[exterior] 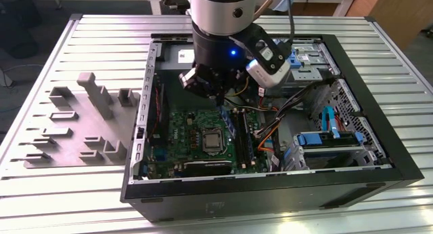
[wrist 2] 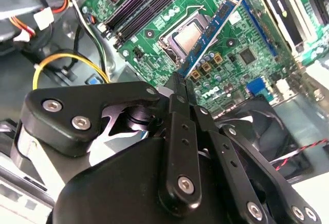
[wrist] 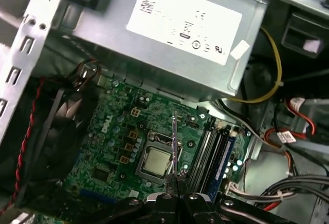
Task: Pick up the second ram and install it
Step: 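Insert the second ram into the second slot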
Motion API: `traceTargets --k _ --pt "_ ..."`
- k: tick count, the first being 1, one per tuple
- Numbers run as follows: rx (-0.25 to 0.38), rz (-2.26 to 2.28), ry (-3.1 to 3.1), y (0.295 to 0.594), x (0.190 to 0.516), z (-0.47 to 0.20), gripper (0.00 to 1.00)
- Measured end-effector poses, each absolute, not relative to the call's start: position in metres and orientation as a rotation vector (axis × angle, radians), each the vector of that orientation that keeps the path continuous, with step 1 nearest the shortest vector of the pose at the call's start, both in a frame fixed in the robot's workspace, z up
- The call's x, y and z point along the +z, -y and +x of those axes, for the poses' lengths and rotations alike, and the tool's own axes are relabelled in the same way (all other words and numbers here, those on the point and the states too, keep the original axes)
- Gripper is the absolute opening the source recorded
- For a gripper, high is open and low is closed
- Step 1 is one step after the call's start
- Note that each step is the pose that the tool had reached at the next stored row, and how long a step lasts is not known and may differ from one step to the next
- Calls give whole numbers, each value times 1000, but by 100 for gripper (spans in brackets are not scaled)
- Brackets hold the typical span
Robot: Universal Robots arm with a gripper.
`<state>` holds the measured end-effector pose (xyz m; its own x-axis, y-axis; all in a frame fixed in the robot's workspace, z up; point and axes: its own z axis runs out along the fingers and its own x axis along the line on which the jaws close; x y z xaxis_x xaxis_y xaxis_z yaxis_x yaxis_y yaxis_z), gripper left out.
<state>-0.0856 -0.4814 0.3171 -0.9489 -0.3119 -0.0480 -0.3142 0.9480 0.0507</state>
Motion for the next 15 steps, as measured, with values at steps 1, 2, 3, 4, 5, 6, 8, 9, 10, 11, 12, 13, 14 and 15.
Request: traceTargets --k 1,2,3,4,5,6,8,9,10,11,12,13,14,15 --pt "89 -468 -3065 481 317 -86 11" --pt "88 -440 -3069 481 317 -86 11" --pt "88 -415 -3072 481 317 -86 11" --pt "87 -389 -3074 481 317 -86 11" --pt "87 -366 -3077 481 317 -86 11" --pt "86 -340 -3079 481 317 -86 11" --pt "85 -290 -3084 481 317 -86 11" --pt "85 -264 -3086 481 317 -86 11" --pt "84 -239 -3087 481 317 -86 11" --pt "84 -214 -3089 481 317 -86 11" --pt "83 -190 -3090 481 316 -86 11" --pt "82 -165 -3091 481 316 -86 11" --pt "82 -140 -3092 481 316 -86 11" --pt "81 -116 -3092 481 316 -86 11"
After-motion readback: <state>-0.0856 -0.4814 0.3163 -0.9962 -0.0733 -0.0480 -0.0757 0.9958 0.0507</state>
